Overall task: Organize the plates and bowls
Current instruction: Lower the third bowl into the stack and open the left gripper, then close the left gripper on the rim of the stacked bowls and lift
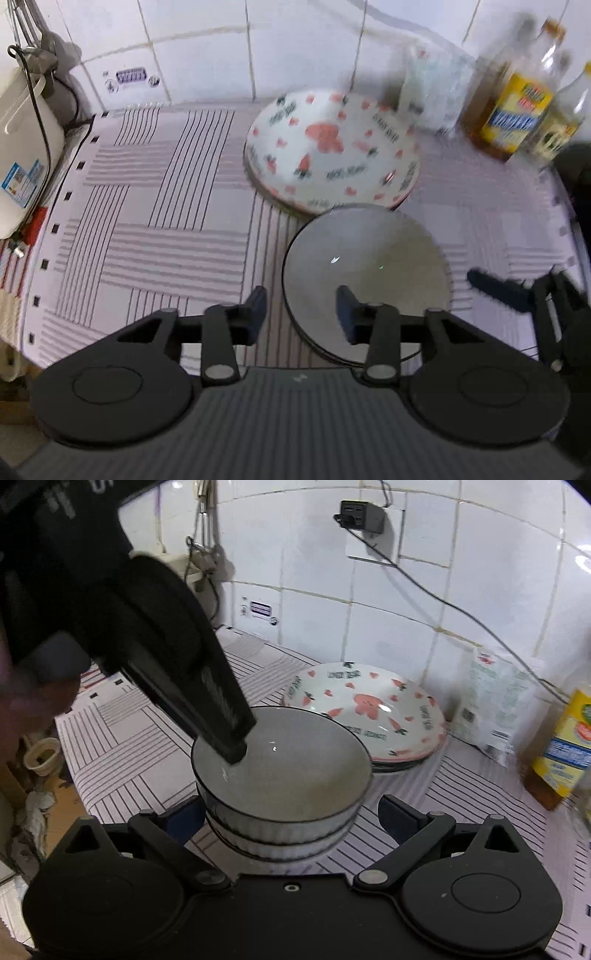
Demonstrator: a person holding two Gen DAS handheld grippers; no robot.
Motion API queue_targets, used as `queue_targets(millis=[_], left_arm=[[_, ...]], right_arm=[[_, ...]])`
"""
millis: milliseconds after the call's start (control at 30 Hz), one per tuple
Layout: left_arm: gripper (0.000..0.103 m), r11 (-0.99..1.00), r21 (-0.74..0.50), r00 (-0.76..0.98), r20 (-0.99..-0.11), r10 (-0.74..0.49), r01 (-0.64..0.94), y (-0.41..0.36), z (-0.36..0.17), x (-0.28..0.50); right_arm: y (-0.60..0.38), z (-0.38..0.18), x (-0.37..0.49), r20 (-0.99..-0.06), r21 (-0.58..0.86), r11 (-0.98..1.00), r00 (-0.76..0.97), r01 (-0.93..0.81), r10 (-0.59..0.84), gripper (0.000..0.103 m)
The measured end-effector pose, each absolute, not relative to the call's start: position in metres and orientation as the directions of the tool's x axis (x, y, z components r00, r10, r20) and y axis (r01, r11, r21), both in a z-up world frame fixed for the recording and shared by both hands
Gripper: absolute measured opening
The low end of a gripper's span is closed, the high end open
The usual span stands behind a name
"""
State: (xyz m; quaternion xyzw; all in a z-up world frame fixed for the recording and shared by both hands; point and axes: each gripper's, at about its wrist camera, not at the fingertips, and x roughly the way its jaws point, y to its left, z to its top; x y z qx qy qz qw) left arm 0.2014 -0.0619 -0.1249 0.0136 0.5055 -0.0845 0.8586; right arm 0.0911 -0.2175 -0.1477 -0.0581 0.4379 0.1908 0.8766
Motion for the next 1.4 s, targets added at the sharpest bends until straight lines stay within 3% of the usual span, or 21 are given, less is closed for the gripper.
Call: queue_targets(millis=[267,367,467,700,1000,1267,1333,1400], left_arm=[[0.055,0.97,-0.189,0.484,-0.841,-0.24,0.153,-0.029,-0.125,0.185],[0.064,0.964,-0.214,0.478,-0.838,-0.263,0.157,-0.018,-0.131,0.181],[0.065,0.954,-0.234,0.461,-0.837,-0.295,0.186,-0.012,-0.141,0.18],[0.072,0.918,-0.335,0.444,-0.804,-0.396,0.213,-0.003,-0.159,0.191],[0.072,0.854,-0.477,0.312,-0.795,-0.52,0.208,-0.008,-0.196,0.221],[0.07,0.868,-0.46,0.312,-0.809,-0.497,0.189,-0.016,-0.206,0.235],[0.065,0.862,-0.475,0.318,-0.802,-0.506,0.174,-0.013,-0.207,0.24],[0.054,0.862,-0.477,0.334,-0.795,-0.506,0.171,-0.012,-0.207,0.245]], right_arm=[[-0.224,-0.147,0.069,-0.78,0.138,0.943,0.553,-0.304,0.292,0.101],[-0.228,-0.158,0.064,-0.759,0.229,0.943,0.562,-0.241,0.328,0.102],[-0.231,-0.176,0.061,-0.753,0.282,0.946,0.575,-0.158,0.32,0.102],[-0.22,-0.216,0.057,-0.792,0.203,0.974,0.569,-0.098,0.223,0.102],[-0.203,-0.232,0.065,-0.743,0.159,0.979,0.637,-0.129,0.205,0.102],[-0.192,-0.234,0.083,-0.722,0.138,0.982,0.666,-0.129,0.188,0.103],[-0.194,-0.236,0.085,-0.72,0.152,0.979,0.664,-0.132,0.202,0.103],[-0.196,-0.238,0.087,-0.718,0.161,0.977,0.663,-0.14,0.213,0.103]])
